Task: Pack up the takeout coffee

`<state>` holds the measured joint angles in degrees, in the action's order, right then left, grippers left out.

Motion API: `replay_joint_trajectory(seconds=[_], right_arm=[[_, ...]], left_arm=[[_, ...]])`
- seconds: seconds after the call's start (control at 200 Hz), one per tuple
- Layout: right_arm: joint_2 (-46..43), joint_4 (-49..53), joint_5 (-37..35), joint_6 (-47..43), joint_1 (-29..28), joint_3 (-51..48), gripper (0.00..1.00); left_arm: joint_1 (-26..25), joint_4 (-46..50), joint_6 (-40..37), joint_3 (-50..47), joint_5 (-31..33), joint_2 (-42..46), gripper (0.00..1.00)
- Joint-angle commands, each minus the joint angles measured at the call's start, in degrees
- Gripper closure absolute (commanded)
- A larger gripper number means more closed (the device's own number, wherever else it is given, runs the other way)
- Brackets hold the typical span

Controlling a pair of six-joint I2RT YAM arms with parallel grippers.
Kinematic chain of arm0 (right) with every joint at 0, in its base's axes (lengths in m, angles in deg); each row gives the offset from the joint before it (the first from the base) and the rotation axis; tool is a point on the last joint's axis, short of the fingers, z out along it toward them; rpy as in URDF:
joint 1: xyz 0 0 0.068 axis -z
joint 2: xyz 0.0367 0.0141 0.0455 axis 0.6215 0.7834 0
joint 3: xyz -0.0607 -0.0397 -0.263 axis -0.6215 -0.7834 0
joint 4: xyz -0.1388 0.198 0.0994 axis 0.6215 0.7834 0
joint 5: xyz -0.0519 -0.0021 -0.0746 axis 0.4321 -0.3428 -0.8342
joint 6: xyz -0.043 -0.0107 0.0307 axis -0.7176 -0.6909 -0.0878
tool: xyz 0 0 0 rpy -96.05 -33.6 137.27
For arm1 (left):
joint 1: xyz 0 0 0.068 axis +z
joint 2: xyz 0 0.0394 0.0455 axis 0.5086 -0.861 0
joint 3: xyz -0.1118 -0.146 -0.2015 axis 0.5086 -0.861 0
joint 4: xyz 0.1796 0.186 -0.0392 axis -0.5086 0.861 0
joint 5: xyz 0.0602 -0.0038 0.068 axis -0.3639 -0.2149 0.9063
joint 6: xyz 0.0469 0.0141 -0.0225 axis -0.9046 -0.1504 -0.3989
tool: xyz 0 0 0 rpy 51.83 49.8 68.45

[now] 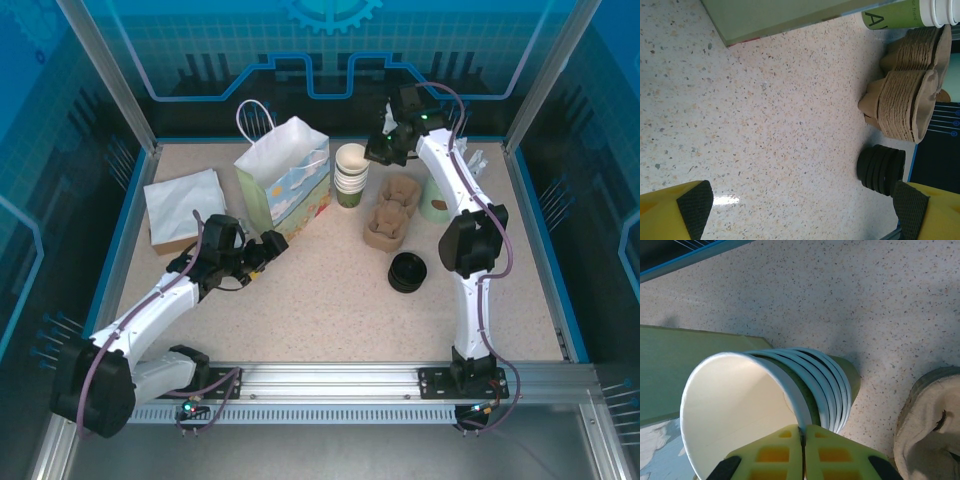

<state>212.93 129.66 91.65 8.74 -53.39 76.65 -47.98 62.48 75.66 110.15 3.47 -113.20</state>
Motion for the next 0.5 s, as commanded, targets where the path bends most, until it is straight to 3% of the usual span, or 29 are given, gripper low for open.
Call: replay_joint_trajectory(seconds=[0.0,0.495], right_arm=[[-1.31,1.93,1.4,-0.83,0.49,2.61,0.93],[-9.02,3.73,1.93,-2.05,1.34,4.36,0.93]], left_arm=[[-0.26,1.71,-1.08,0.6,0.28,1.22,0.04],[-0.34,0.64,-0.47,1.95,-2.46,2.62,0.01]])
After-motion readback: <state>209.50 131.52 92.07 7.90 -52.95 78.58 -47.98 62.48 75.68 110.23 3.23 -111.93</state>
